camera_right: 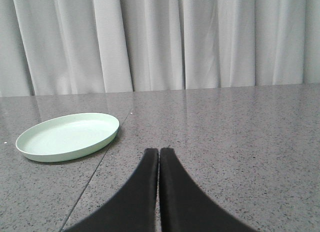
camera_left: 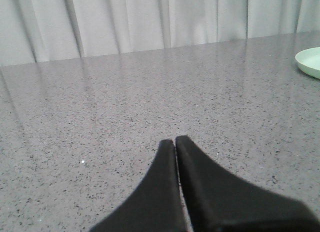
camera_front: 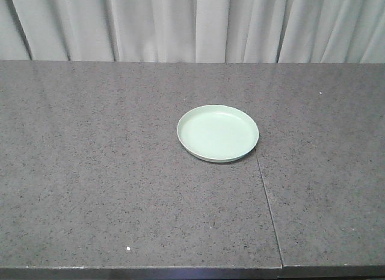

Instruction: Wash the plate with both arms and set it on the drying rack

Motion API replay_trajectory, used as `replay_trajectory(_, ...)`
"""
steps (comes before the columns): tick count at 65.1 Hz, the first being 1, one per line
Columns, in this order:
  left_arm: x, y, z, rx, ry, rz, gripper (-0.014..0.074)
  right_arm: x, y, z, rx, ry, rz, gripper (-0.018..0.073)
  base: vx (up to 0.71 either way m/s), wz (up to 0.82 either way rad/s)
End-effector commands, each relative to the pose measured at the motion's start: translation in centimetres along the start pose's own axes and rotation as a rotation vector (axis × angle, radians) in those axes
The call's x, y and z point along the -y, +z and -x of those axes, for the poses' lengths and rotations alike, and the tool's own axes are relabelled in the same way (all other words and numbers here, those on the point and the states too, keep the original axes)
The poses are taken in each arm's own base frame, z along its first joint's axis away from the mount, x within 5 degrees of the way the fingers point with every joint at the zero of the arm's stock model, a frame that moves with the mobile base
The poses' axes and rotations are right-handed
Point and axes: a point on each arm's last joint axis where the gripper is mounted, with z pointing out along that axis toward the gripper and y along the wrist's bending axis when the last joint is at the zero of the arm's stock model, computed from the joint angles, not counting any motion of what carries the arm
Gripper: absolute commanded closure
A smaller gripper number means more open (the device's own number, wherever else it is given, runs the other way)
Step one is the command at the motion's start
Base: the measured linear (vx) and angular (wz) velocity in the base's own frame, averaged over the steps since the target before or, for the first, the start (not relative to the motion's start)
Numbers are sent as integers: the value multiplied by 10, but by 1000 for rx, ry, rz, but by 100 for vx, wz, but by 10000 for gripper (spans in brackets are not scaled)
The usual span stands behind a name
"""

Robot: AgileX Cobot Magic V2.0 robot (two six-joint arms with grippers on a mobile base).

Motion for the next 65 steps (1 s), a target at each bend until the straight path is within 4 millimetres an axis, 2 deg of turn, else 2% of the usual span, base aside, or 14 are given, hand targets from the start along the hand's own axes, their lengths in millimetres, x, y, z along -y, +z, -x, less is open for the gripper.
replay_trajectory(1,1,-4,16,112,-7,-3,603,0,-1,6,75,-8,1,564,0,0)
replay_trajectory(65,1,-4,16,112,-7,-3,603,0,-1,7,76,-7,1,564,0,0)
